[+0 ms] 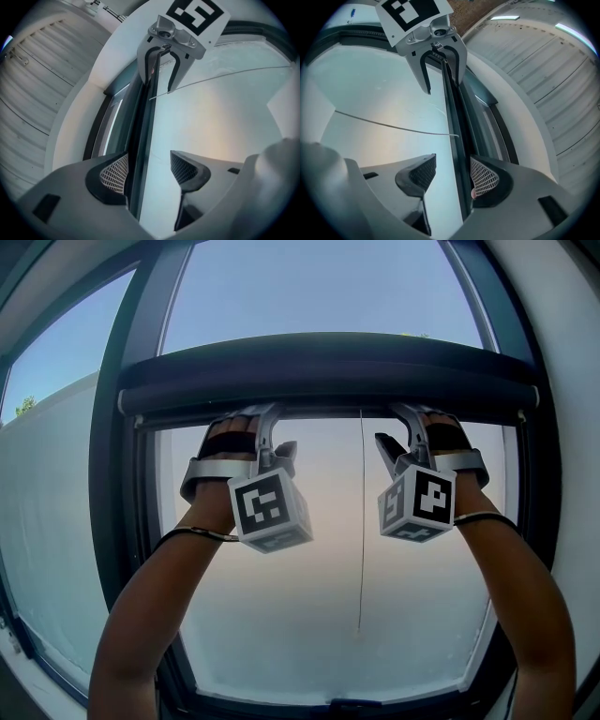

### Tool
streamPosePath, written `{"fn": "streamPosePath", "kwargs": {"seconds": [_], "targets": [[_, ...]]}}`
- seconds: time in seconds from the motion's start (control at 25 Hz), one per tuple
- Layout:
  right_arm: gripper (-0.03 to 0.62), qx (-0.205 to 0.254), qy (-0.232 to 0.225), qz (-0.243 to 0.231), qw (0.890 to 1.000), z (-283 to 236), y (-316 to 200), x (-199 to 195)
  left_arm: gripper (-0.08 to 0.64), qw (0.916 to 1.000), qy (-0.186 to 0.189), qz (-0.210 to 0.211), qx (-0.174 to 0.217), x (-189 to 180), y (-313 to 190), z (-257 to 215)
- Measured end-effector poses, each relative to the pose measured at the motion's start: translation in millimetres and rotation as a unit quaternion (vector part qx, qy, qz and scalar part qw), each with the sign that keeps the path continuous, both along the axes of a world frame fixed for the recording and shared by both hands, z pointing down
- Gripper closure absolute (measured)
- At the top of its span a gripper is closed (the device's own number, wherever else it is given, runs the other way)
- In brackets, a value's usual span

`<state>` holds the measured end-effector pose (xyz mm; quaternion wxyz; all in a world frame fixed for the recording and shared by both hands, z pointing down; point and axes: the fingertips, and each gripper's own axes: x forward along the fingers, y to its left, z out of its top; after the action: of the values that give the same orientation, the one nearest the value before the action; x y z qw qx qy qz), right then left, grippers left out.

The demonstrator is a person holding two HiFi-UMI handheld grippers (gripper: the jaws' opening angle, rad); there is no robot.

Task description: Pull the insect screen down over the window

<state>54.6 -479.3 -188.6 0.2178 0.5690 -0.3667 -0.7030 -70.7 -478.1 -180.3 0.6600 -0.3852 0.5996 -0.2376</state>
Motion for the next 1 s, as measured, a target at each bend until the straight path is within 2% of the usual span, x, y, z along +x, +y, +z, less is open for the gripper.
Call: {"fn": "streamPosePath", "kwargs": {"seconds": [0.2, 0.32, 0.44, 0.52, 0.8, 1.0], "targets": [[0.383, -0.015, -0.003, 0.025, 1.0, -8, -8, 2, 0.296, 1.0, -0.002, -0.005, -0.006, 5, -2, -9], [0.383, -0.026, -0.004, 0.043, 0.999, -10, -14, 8, 0.294, 0.9994, -0.004, -0.023, -0.024, 5, -15, -12], [0.383, -0.017, 0.022, 0.075, 0.997, -11, -16, 11, 0.284, 0.9984, -0.012, -0.046, -0.032, 2, -26, -12], [0.383, -0.013, 0.041, 0.095, 0.995, -11, -18, 13, 0.284, 0.9984, -0.016, -0.046, -0.029, 2, -28, -12], [0.378, -0.013, 0.034, 0.104, 0.994, -12, -23, 15, 0.273, 0.9984, -0.024, -0.047, -0.02, 1, -30, -12], [0.337, -0.044, 0.035, 0.106, 0.993, -5, -26, 14, 0.273, 0.9985, -0.026, -0.036, -0.031, 3, -30, -12]]}}
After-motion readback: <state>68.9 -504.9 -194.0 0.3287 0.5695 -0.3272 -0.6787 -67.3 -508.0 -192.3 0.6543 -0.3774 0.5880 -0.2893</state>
